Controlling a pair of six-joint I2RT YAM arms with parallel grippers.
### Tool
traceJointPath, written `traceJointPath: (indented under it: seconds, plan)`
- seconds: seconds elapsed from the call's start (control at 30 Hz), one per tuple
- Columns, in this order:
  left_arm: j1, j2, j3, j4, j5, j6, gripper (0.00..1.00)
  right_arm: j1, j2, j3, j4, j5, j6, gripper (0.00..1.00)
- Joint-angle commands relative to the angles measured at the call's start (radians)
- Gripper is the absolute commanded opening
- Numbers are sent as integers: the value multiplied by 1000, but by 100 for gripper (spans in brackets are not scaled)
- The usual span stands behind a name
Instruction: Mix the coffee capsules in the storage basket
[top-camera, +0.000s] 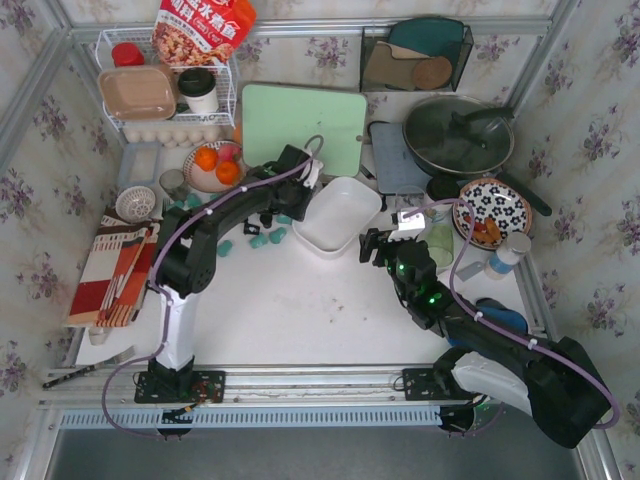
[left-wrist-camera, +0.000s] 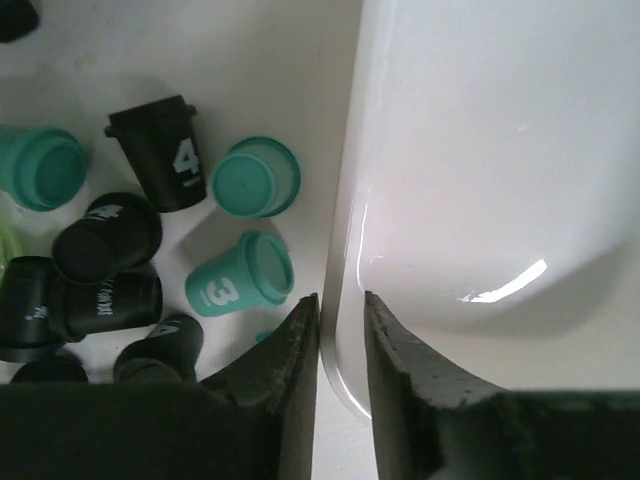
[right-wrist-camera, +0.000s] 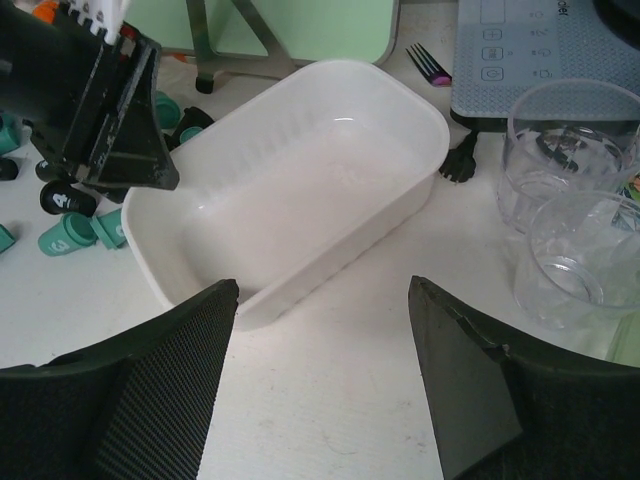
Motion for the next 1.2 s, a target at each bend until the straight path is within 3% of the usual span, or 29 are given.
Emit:
traceJointPath:
  seconds: [0.0,0.2,0.33,0.57,0.87,1.0,1.17]
  plan:
    - [-35,-14,-19,4,-59,-46,24,1,-8,2,20,6,2,77]
    - [-108,-58,-42,-65,-247,-212,0,1,-11,0,16,35,7,78]
    - [-125,-125,-121,-100,-285,-407,0,1,-21,0,9,54,9,79]
    - [-178,-278,-308,13,-259,-699,0,1,-48,-11,4,80,13,80]
    - [-260,-222,-222,-136,-443,-1120,0,0,-89,-16,-11,104,16,81]
    - [-266,-190,-189,-109,-447,-1162,0,1,-114,-25,-7,115,16,81]
    - [-270,-108,-87,-85,-381,-1063,0,1,-126,-29,-7,120,15,82]
